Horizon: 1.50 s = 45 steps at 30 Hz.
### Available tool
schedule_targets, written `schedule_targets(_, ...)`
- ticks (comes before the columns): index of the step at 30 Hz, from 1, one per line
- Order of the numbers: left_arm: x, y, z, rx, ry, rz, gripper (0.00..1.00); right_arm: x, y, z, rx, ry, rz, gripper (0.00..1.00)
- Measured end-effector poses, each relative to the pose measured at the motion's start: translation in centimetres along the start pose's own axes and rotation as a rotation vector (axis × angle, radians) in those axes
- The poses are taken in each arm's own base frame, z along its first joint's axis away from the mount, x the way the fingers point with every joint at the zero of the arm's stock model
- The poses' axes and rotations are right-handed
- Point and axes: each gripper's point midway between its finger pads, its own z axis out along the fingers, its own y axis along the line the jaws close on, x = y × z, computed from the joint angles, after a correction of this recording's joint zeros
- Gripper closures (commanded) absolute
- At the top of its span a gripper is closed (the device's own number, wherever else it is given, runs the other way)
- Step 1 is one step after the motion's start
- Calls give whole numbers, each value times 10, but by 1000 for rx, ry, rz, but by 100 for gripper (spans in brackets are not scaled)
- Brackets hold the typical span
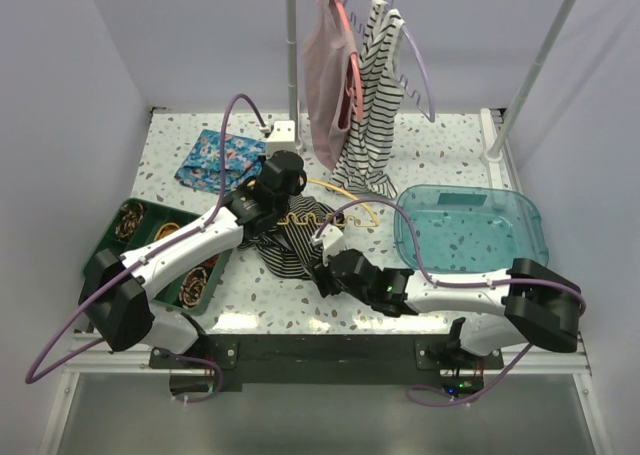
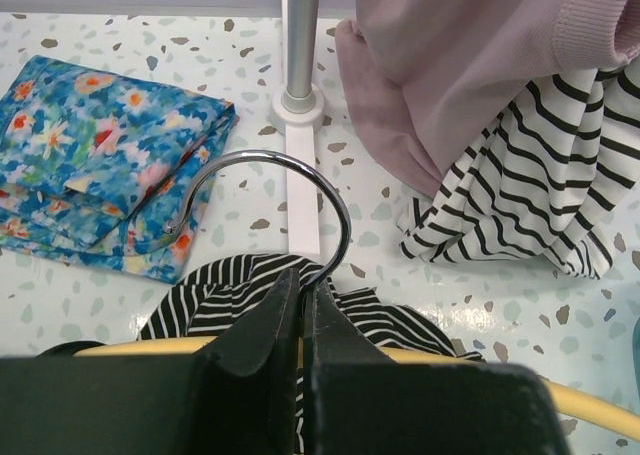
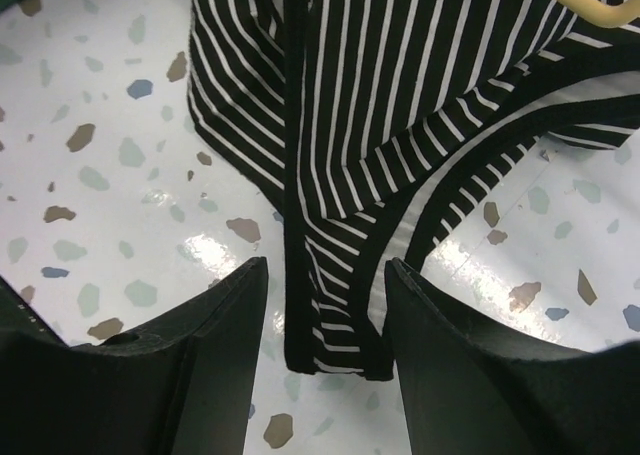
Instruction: Place the tank top on the hanger
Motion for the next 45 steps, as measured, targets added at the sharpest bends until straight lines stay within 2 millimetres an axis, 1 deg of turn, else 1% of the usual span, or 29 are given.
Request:
schedule_targets(5, 2, 0, 0, 4, 9, 5, 100, 11, -5, 6, 44, 23, -22, 49)
schedule_targets(12, 0, -3, -1, 16, 9, 2, 100, 21, 1, 7, 48, 41, -46, 48)
schedule_targets(20, 0, -3, -1, 18, 12, 3, 100, 23, 4, 6, 48, 44, -42, 51)
schedule_targets(23, 1, -4, -2, 21, 16, 5, 100, 27, 3, 8, 52, 54, -40, 51)
schedule_targets(25, 0, -5, -2, 28, 18, 5, 100, 31, 2, 10, 59, 65, -40, 53)
schedule_targets(28, -1, -6, -3, 33, 23, 7, 100, 36, -3, 10, 83, 70, -37, 69)
schedule_targets(29, 0, -6, -3, 33, 26, 10, 100, 38, -6, 10, 97, 68, -33, 81)
schedule_targets(31, 1, -6, -5, 36, 31, 15, 100, 40, -12, 7, 121, 64, -31, 91)
schedule_targets(32, 2, -6, -5, 35, 36, 19, 100, 40, -16, 5, 136, 59, -24, 98)
schedule_targets(33, 3, -6, -6, 35, 40, 22, 100, 39, -21, 2, 152, 52, -16, 100)
schedule_targets(35, 4, -4, -7, 33, 46, 27, 100, 36, -29, -5, 178, 38, 13, 100)
schedule_targets(37, 2, -3, -10, 33, 46, 27, 100, 27, -39, -11, 202, 11, 57, 100)
schedule_targets(41, -7, 2, -20, 36, 30, 15, 100, 8, -71, -22, 253, -54, 193, 100)
schedule_targets(44, -17, 5, -28, 40, 9, -4, 100, 5, -93, -27, 292, -70, 265, 100)
schedule_targets(45, -21, 7, -31, 41, 0, -11, 100, 6, -97, -27, 296, -66, 280, 100)
